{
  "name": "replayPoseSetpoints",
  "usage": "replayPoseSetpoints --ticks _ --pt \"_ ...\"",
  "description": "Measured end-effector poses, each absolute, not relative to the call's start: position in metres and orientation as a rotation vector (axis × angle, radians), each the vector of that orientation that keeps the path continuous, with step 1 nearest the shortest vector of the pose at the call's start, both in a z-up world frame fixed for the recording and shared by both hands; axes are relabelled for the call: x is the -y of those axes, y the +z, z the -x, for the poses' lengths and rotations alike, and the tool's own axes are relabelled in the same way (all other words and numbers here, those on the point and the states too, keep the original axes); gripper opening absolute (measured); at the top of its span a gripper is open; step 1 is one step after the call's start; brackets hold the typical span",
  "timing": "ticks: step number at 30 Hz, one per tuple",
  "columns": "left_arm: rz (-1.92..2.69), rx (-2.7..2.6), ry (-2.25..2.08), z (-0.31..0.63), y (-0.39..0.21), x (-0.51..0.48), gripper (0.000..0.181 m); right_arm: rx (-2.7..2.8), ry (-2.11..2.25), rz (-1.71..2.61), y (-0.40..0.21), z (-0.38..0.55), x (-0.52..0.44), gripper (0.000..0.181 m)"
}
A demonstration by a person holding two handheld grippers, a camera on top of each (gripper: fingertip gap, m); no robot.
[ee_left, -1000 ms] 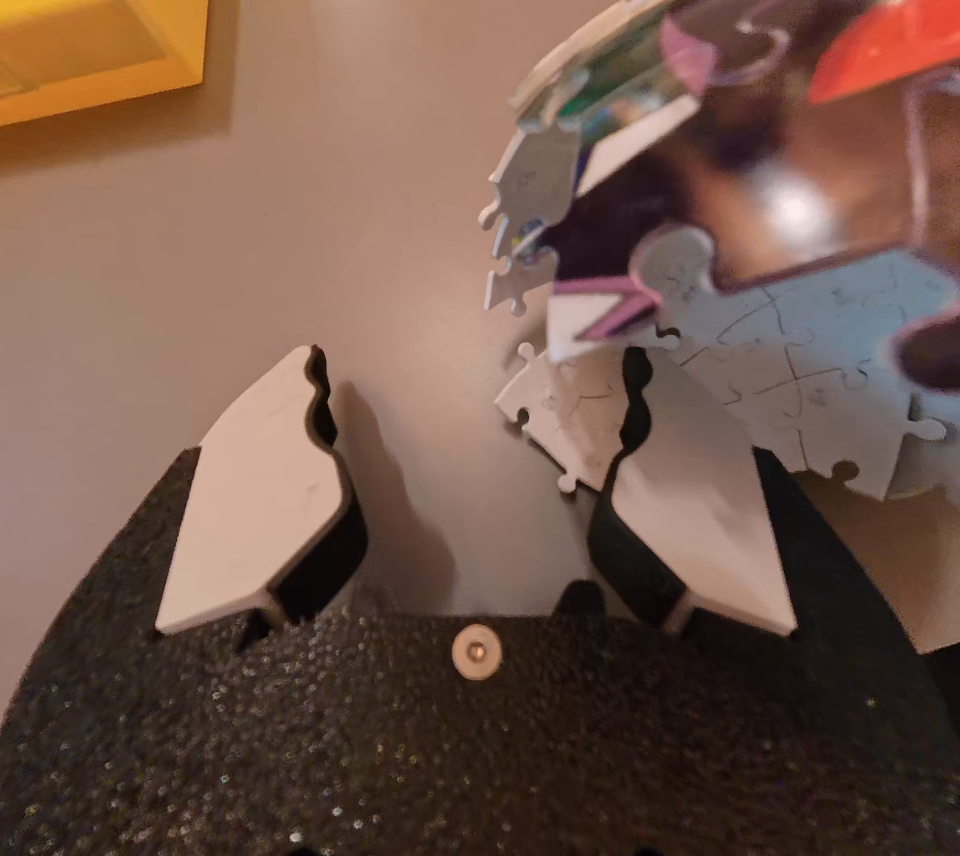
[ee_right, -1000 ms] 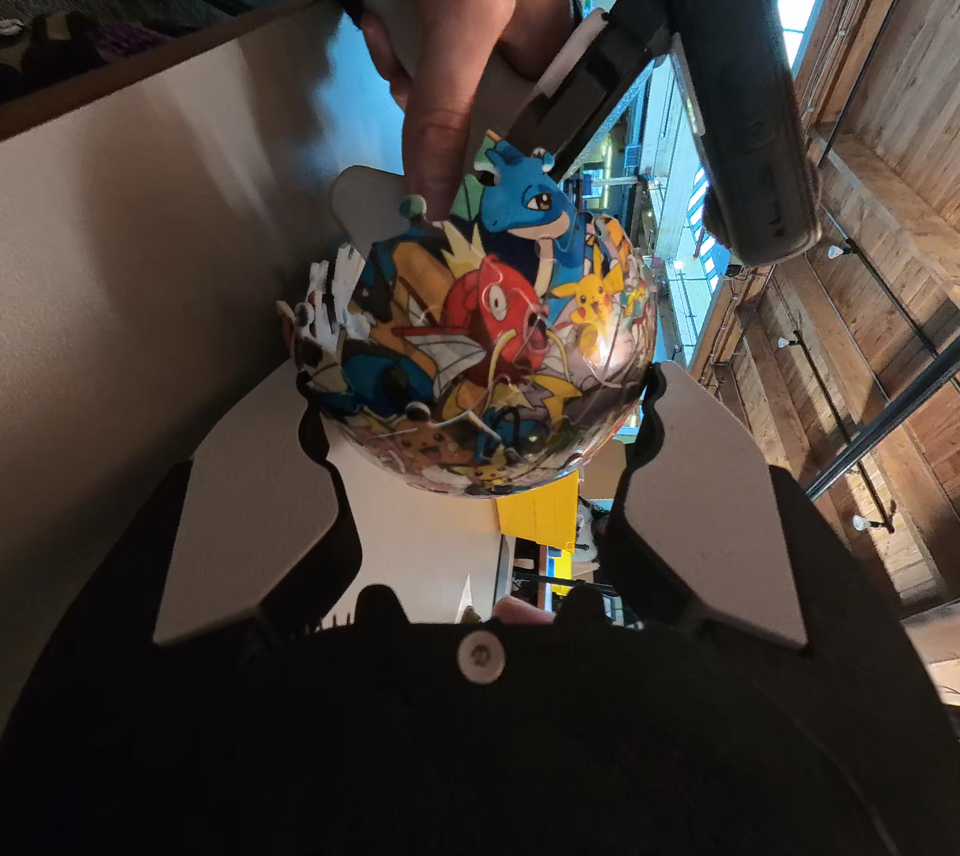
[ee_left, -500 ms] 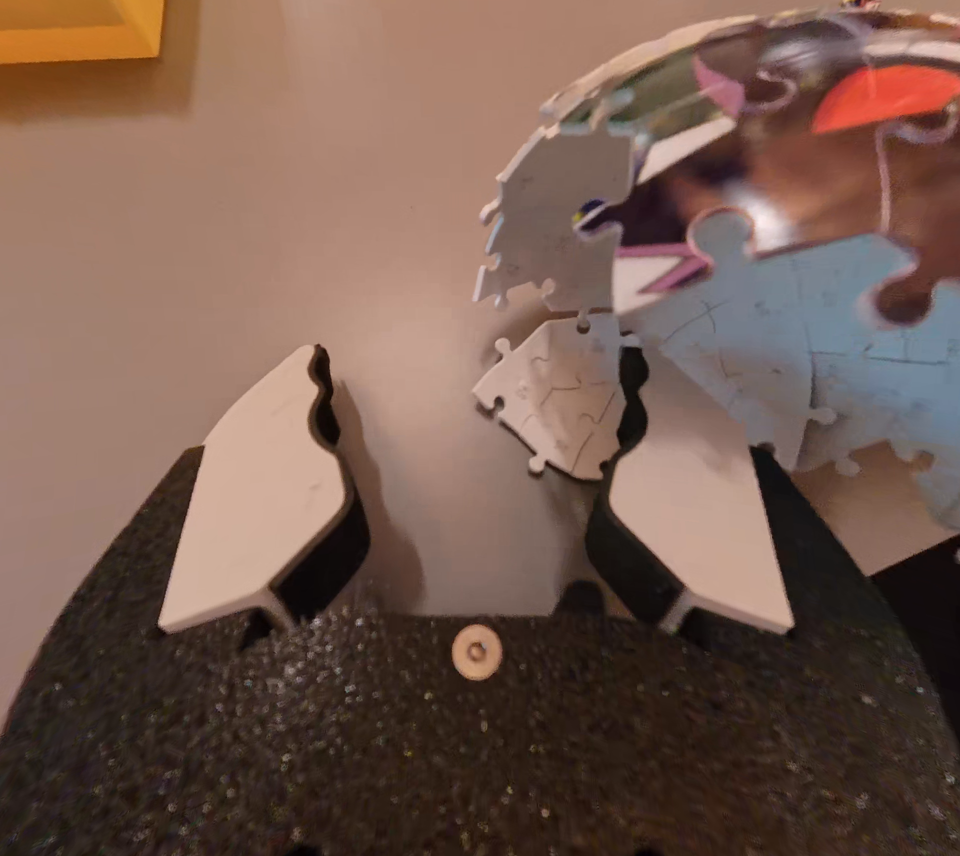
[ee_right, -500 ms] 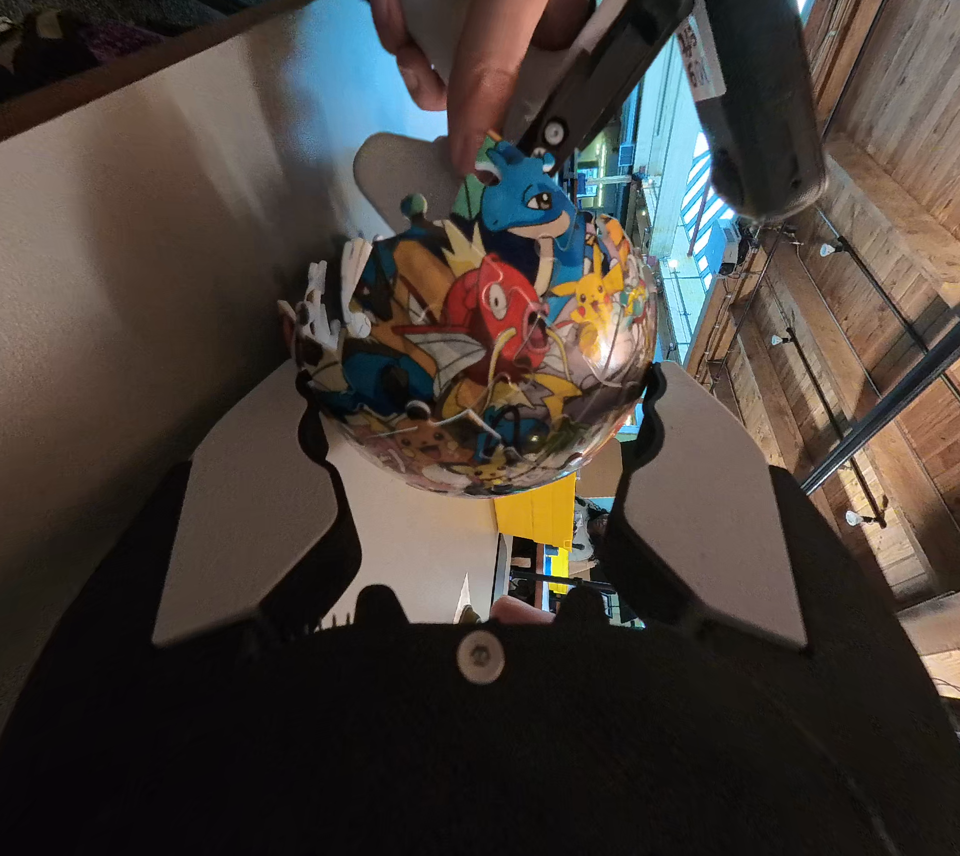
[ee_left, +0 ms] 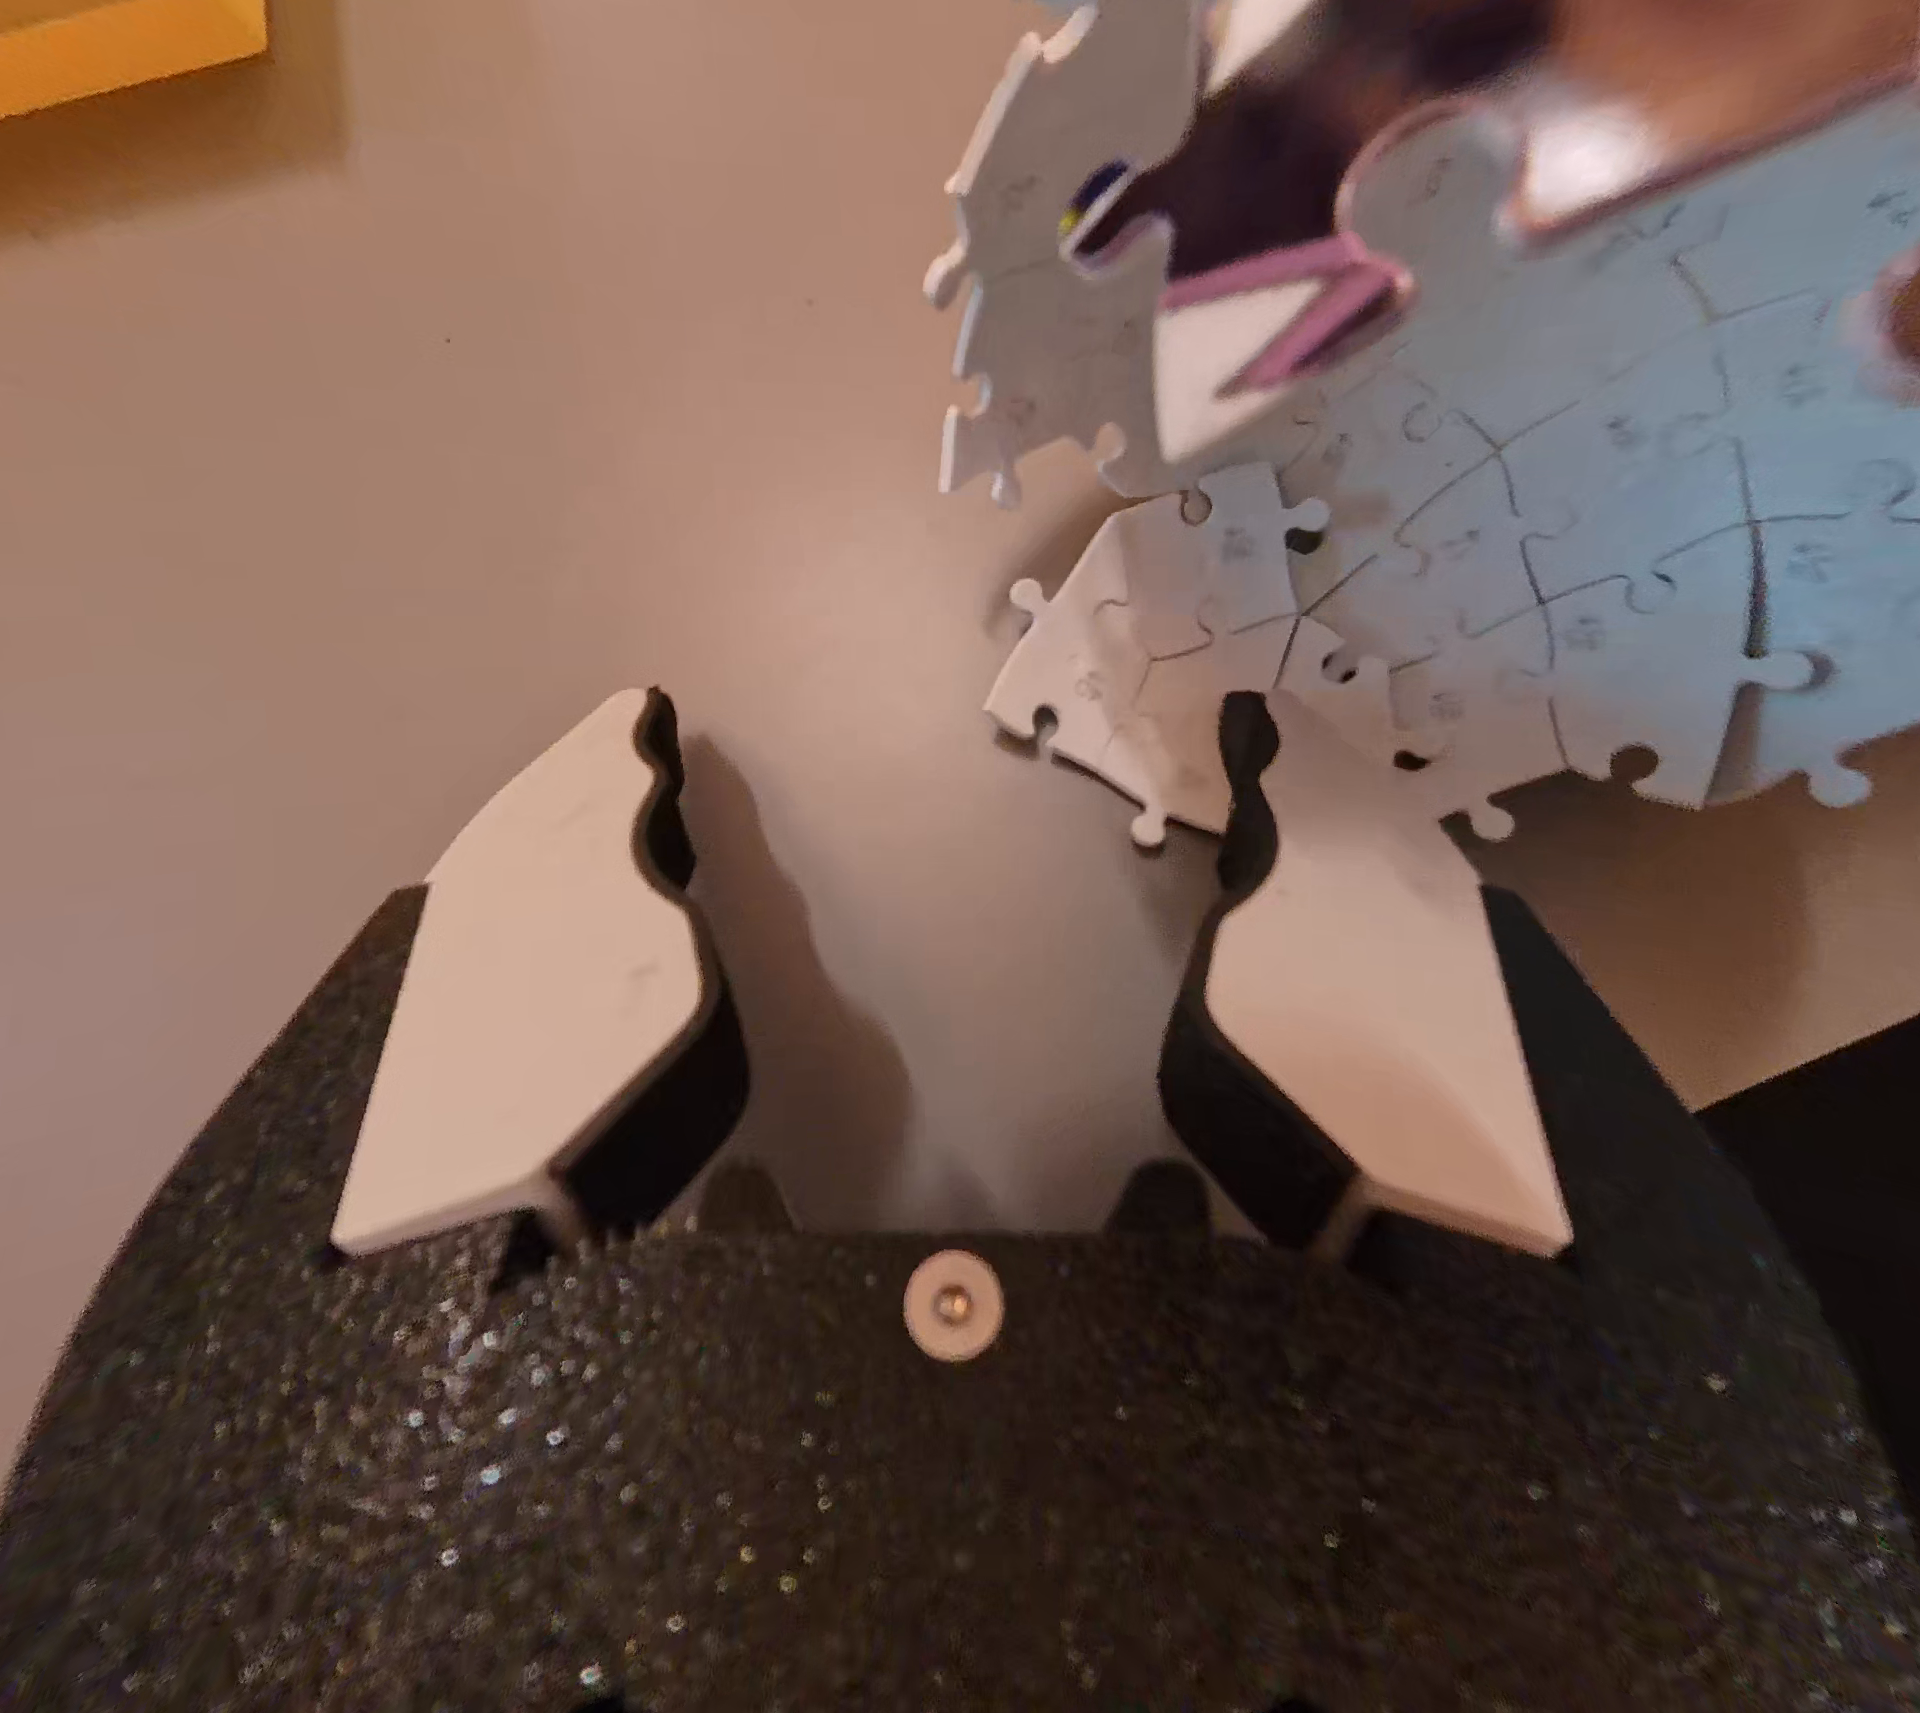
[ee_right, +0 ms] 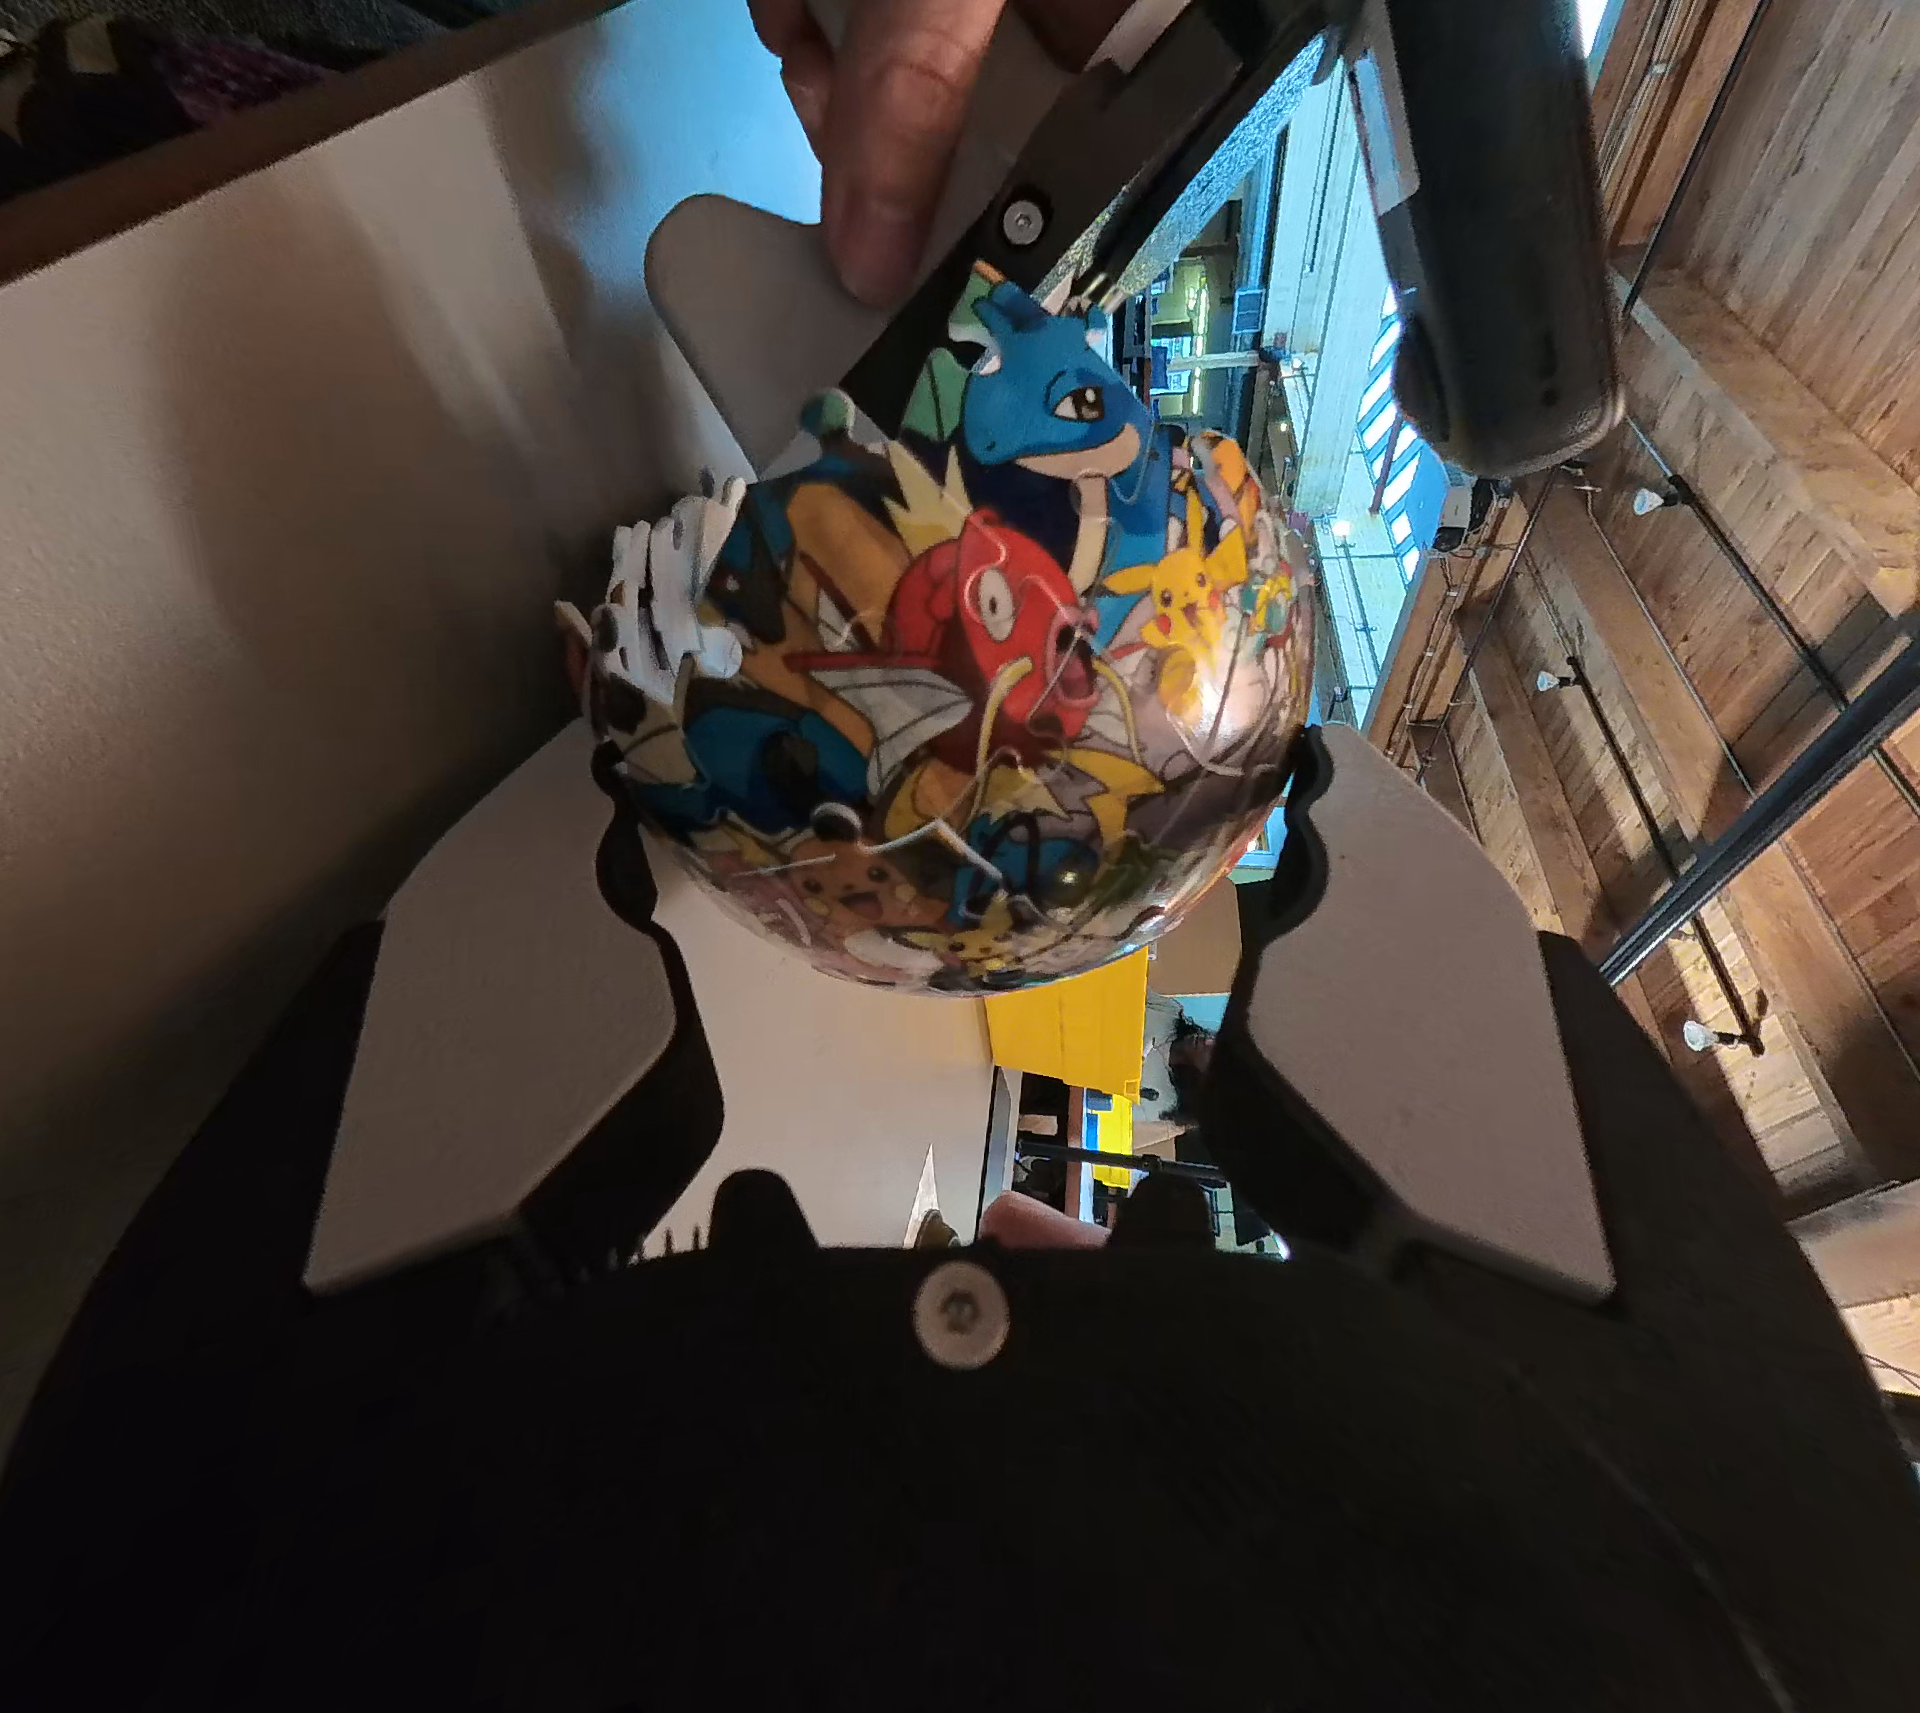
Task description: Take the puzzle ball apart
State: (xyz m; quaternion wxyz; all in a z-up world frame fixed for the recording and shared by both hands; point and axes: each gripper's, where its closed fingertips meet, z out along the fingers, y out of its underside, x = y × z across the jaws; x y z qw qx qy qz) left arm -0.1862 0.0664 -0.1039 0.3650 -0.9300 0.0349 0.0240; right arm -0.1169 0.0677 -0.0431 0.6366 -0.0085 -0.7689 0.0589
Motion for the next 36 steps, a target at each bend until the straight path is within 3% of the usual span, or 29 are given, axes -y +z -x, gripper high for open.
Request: replayPoseSetpoints --ticks 36 --pt "2.388 -0.143 -0.051 0.167 -0.105 -0.067 0.096 1.744 0.095 -0.017 -0.042 0.117 -0.066 0.118"
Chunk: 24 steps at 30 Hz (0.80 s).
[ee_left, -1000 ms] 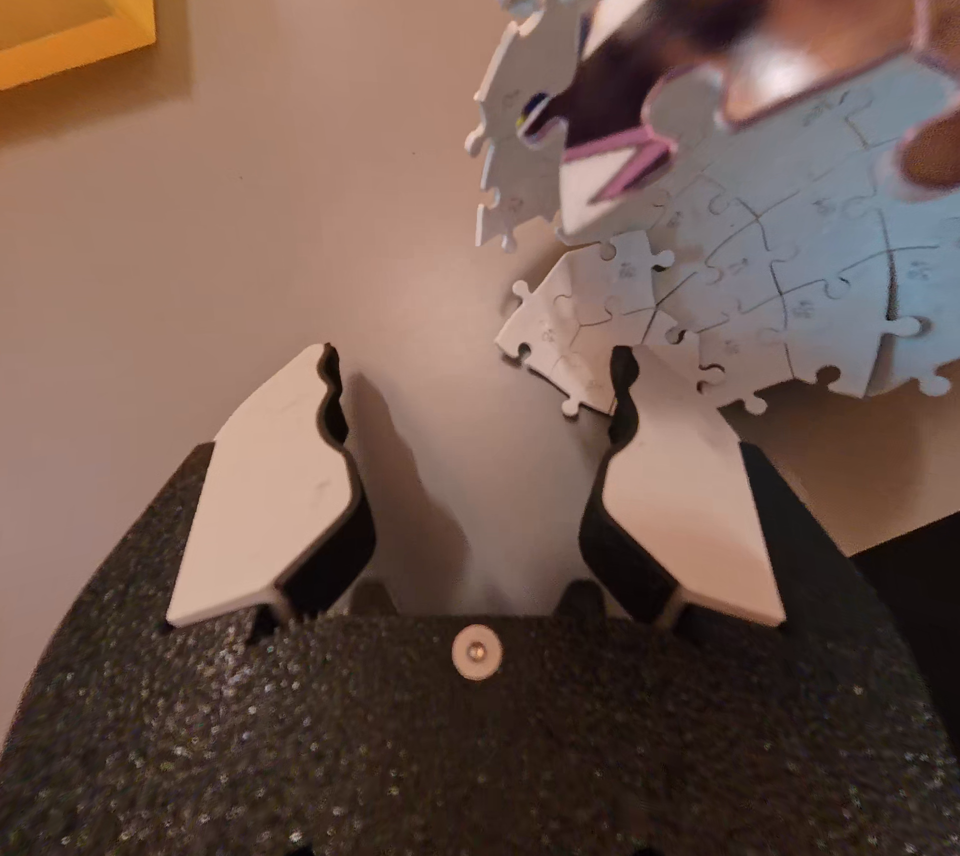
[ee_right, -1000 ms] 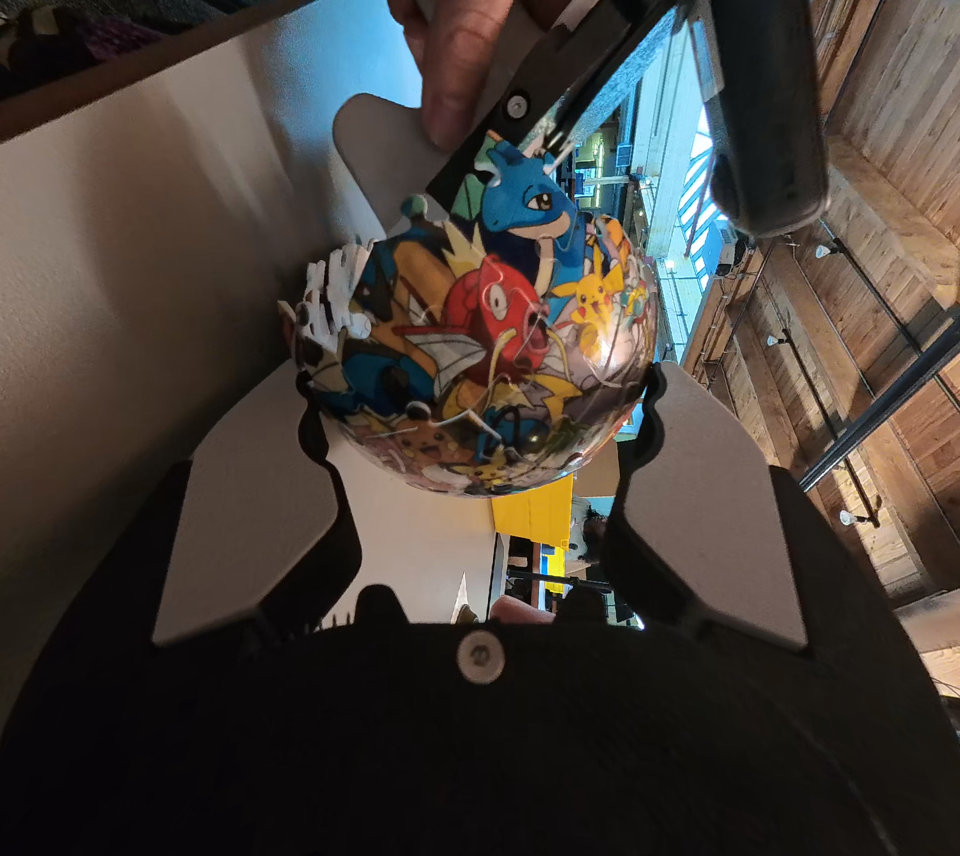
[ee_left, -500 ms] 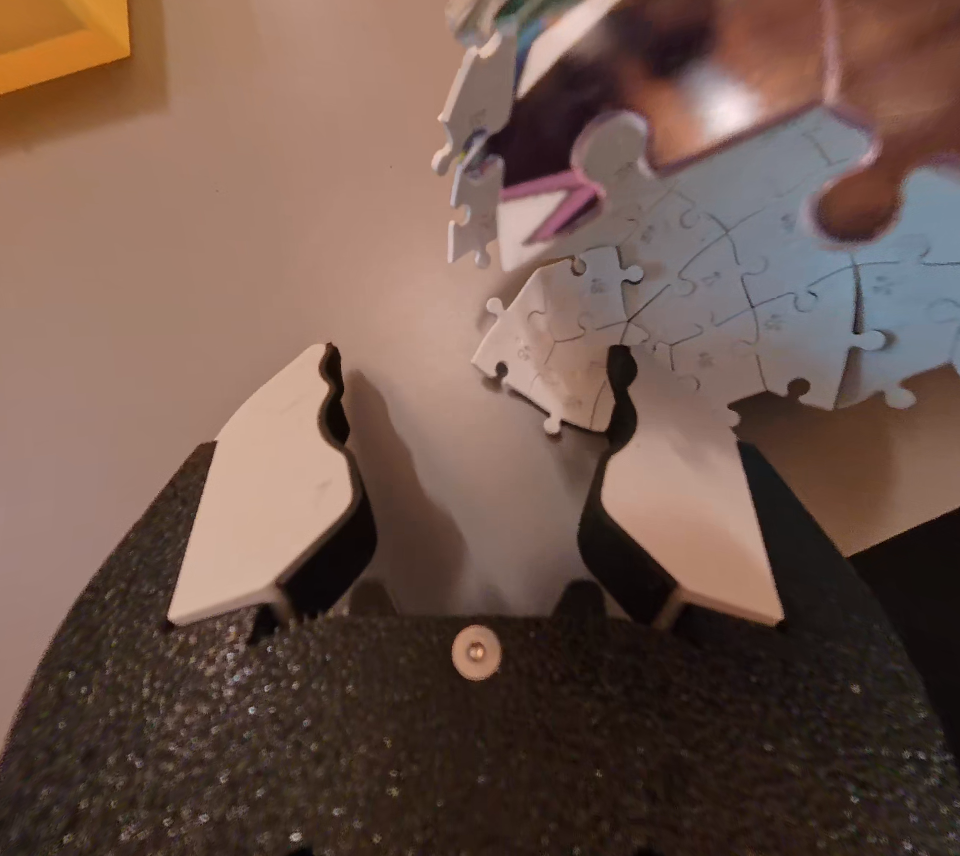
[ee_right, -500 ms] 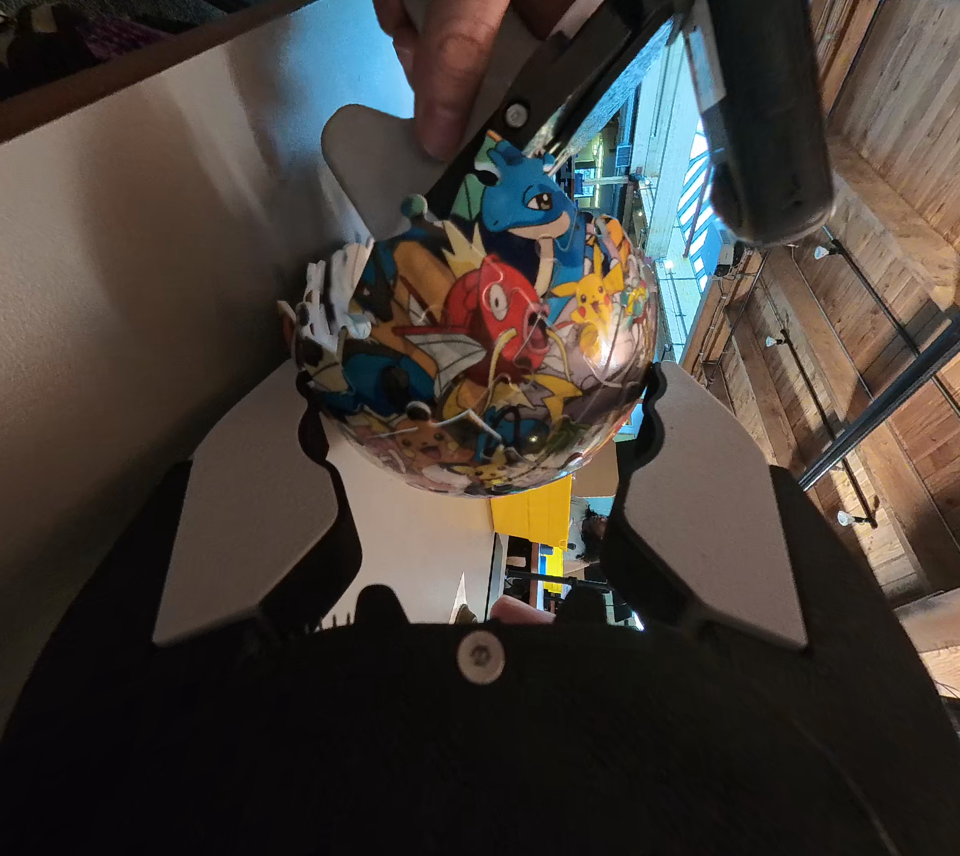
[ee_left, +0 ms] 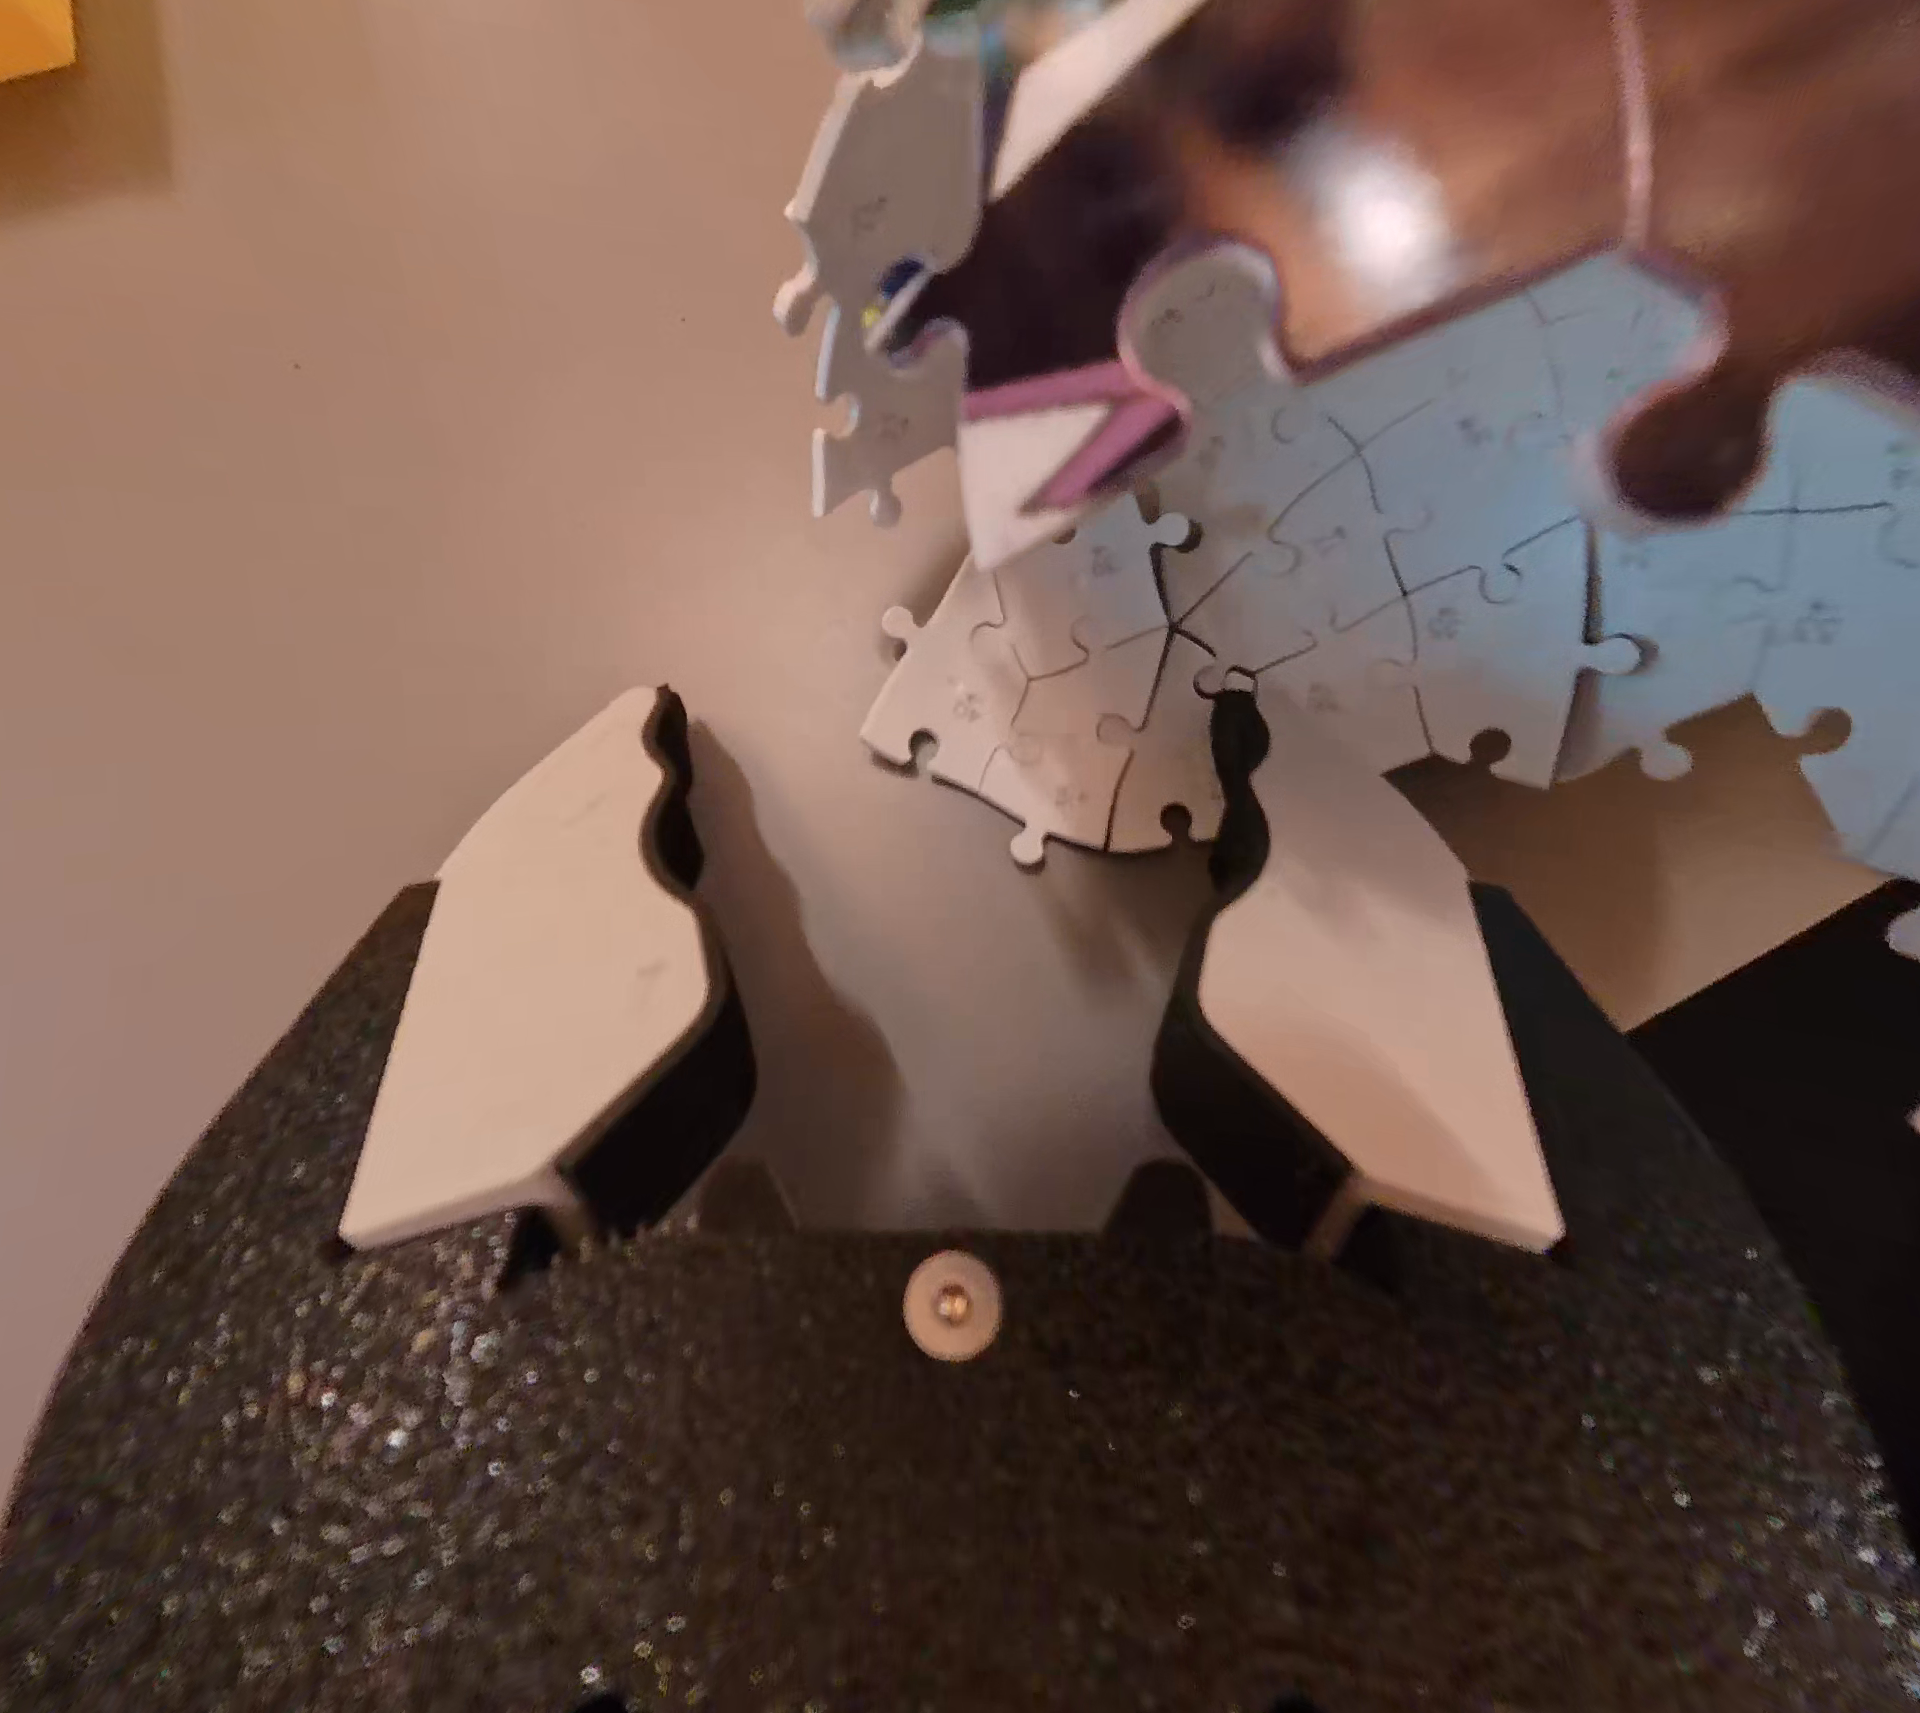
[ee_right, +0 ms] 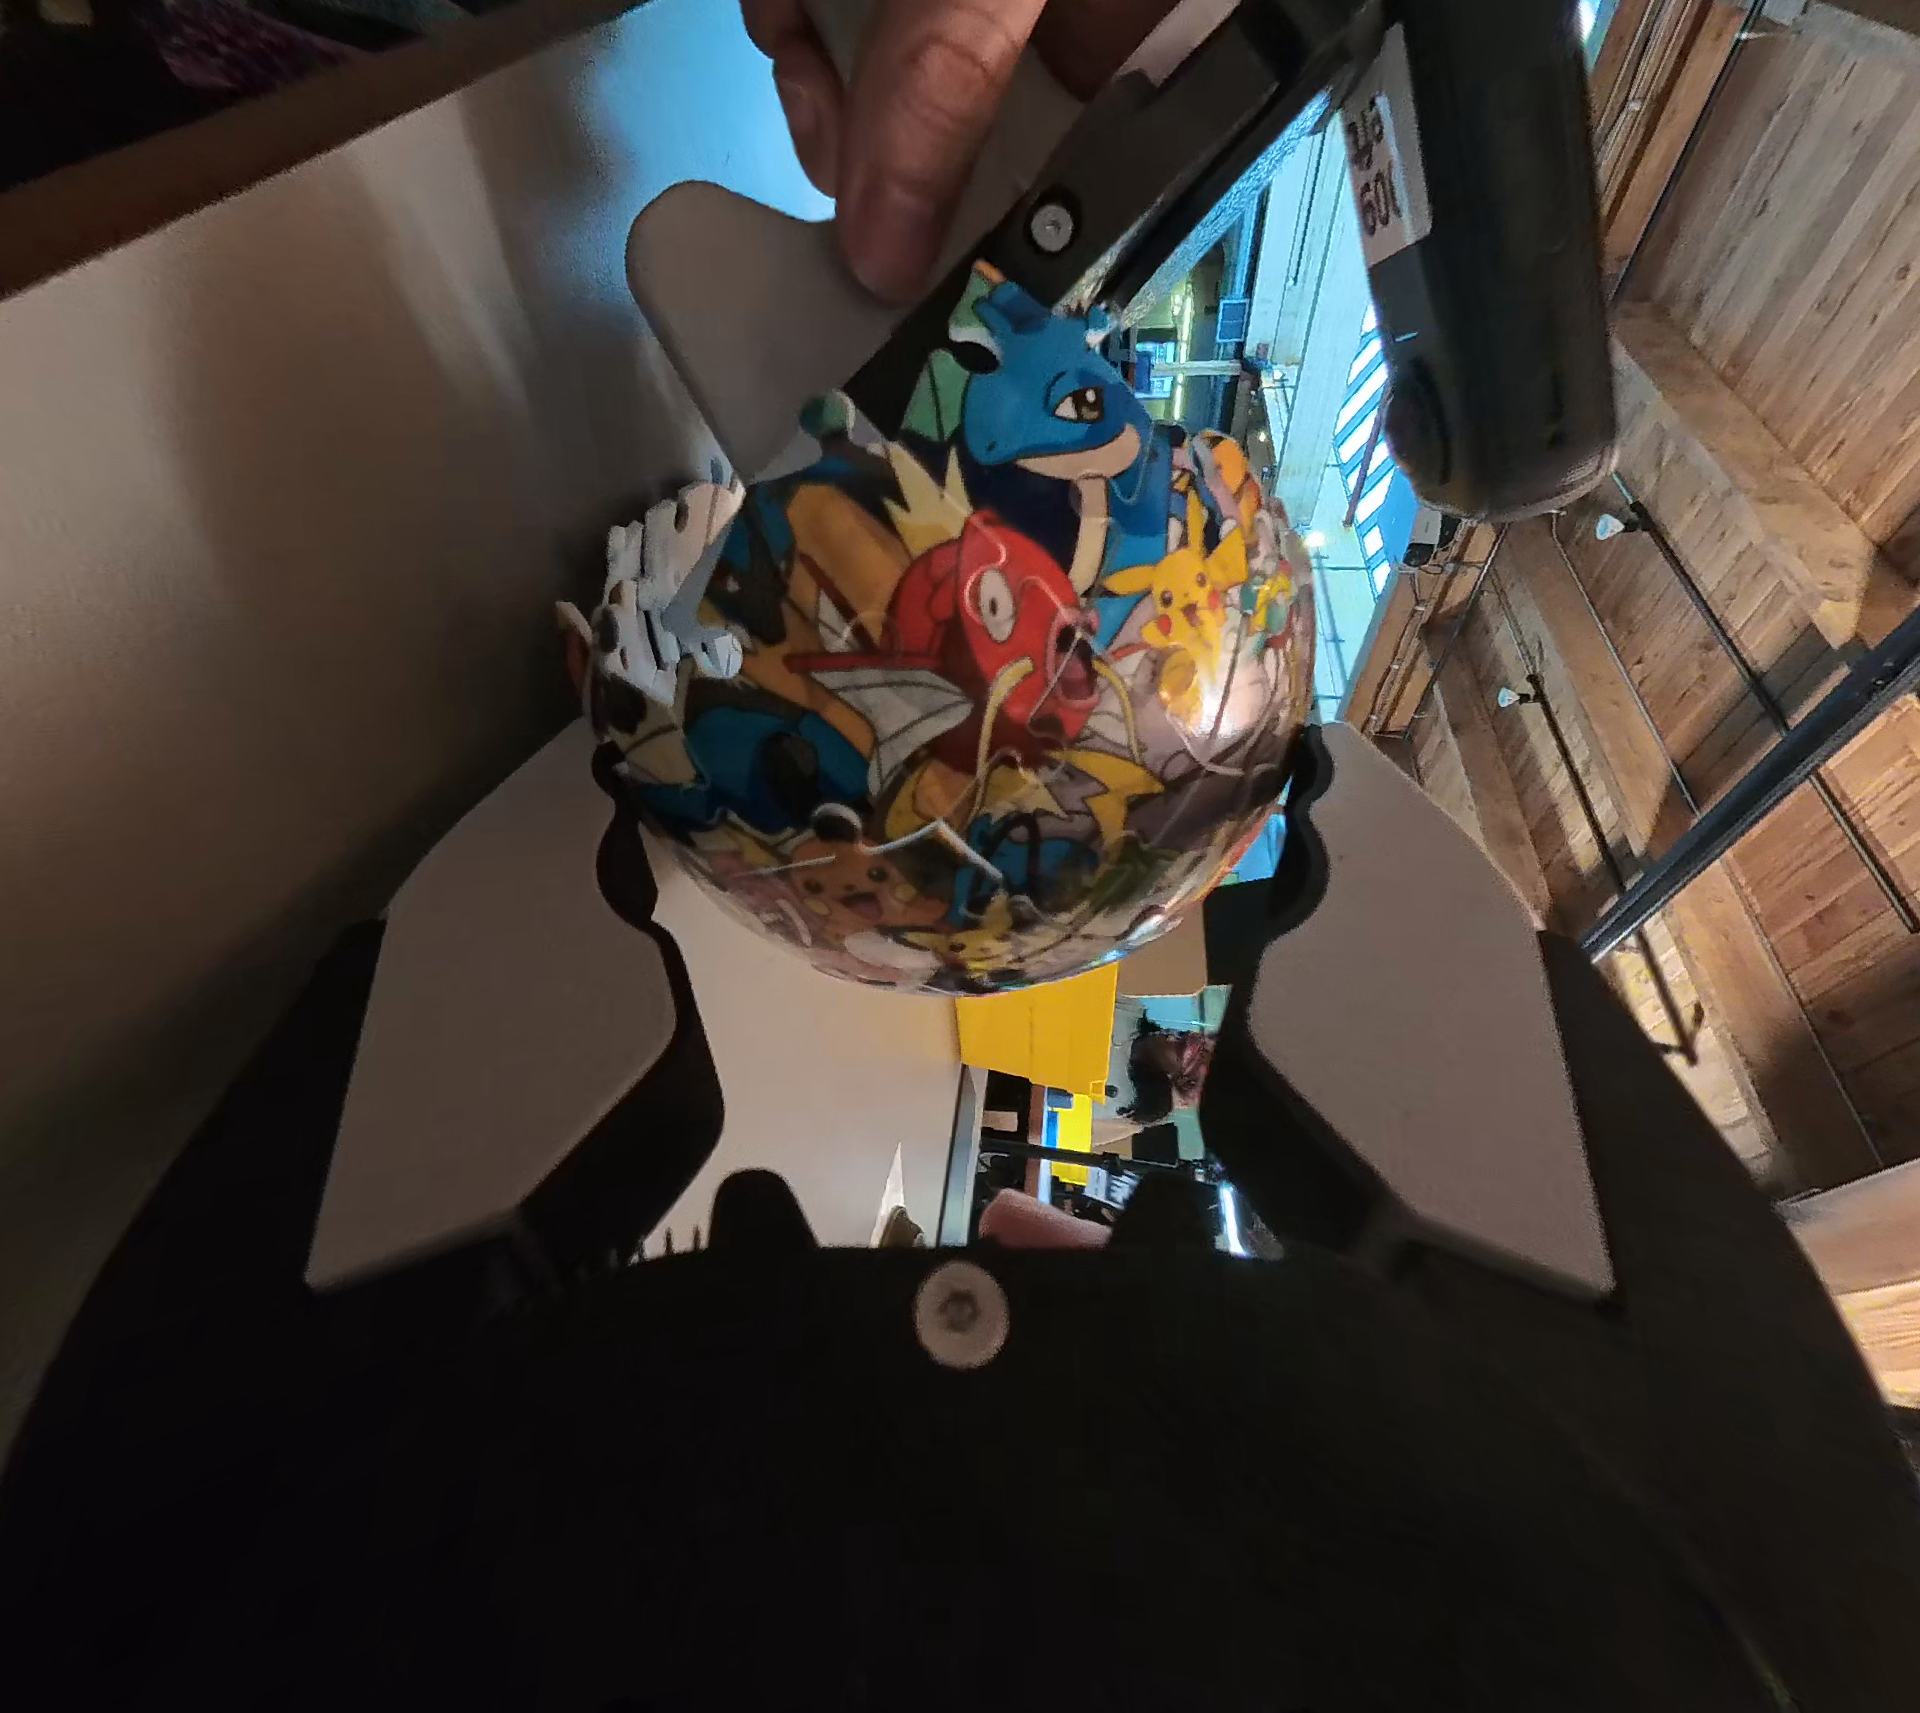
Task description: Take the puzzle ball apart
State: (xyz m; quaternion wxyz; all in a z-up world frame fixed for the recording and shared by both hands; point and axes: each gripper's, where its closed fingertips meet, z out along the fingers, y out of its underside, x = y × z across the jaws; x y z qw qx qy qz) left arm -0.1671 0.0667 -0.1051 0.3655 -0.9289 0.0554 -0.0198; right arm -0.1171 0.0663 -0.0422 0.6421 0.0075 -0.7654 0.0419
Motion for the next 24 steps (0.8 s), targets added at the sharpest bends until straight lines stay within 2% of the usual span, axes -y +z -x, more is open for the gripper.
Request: replayPoseSetpoints --ticks 10,15,24 --pt "2.389 -0.147 -0.108 0.161 -0.107 -0.065 0.094 1.684 0.011 -0.059 -0.041 0.113 -0.062 0.118" --pt "2.289 -0.066 -0.151 0.171 -0.091 -0.063 0.089 1.672 0.003 -0.052 -0.041 0.112 -0.062 0.118" --pt "2.337 -0.081 -0.030 0.172 -0.105 -0.063 0.087 1.671 -0.007 -0.063 -0.041 0.112 -0.060 0.118"
